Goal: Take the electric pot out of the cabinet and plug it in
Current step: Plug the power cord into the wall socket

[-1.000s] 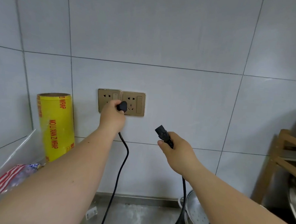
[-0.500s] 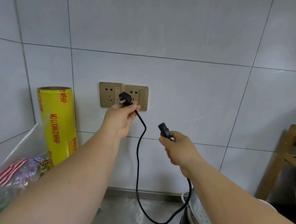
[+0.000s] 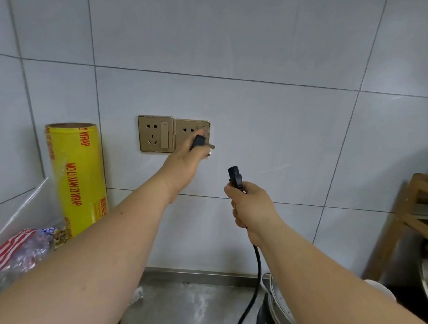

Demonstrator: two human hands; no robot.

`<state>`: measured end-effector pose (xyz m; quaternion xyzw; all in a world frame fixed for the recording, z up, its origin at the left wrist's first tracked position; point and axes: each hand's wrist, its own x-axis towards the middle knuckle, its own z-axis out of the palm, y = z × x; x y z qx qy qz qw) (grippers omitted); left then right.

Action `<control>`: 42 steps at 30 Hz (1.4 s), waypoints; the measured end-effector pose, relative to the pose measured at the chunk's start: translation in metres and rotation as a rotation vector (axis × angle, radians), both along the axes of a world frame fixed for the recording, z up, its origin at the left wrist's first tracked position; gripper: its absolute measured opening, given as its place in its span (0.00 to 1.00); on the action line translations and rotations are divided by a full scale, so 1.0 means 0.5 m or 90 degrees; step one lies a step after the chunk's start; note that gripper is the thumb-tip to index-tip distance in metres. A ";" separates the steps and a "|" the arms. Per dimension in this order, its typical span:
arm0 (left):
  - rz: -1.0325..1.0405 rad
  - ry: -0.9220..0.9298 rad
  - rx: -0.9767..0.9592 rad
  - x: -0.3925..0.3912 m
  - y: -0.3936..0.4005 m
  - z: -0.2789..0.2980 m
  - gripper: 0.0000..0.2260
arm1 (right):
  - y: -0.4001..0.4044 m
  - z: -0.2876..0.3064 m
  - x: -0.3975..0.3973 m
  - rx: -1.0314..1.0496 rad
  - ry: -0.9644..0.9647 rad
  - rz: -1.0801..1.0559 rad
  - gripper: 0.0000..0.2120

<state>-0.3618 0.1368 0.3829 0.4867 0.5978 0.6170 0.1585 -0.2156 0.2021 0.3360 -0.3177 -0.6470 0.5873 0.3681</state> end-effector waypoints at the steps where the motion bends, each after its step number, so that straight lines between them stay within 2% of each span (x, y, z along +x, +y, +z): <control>1: -0.018 -0.027 -0.020 -0.007 -0.005 0.000 0.19 | 0.001 -0.003 -0.001 -0.001 -0.007 -0.002 0.01; 3: 0.005 -0.017 -0.054 -0.026 -0.012 -0.007 0.23 | 0.005 -0.012 -0.001 -0.003 -0.025 -0.010 0.03; 8: 0.217 0.164 -0.051 -0.058 0.008 -0.047 0.16 | 0.018 -0.024 -0.008 -0.003 -0.043 -0.034 0.05; 11: 0.266 0.148 0.014 -0.070 0.030 -0.059 0.15 | 0.028 -0.020 -0.011 0.011 -0.045 -0.039 0.03; 13: 0.289 0.108 0.051 -0.080 0.048 -0.061 0.12 | 0.035 -0.019 -0.011 0.018 -0.048 -0.037 0.03; 18: 0.221 -0.199 0.099 -0.102 0.078 -0.068 0.08 | 0.045 -0.029 -0.003 -0.016 -0.043 -0.034 0.05; 24: 0.180 -0.436 0.182 -0.111 0.096 -0.079 0.08 | 0.054 -0.028 -0.002 -0.037 -0.017 -0.027 0.07; 30: 0.152 -0.487 0.236 -0.104 0.107 -0.073 0.08 | 0.059 -0.030 0.003 -0.048 -0.009 -0.017 0.06; 36: 0.170 -0.469 0.234 -0.095 0.113 -0.060 0.08 | 0.060 -0.023 -0.002 -0.037 -0.019 -0.020 0.06; 39: 0.192 -0.441 0.226 -0.088 0.115 -0.065 0.08 | 0.058 -0.001 -0.016 0.055 -0.051 -0.029 0.09; 42: 0.219 -0.417 0.217 -0.088 0.116 -0.077 0.06 | 0.058 0.041 -0.040 0.287 -0.131 -0.041 0.11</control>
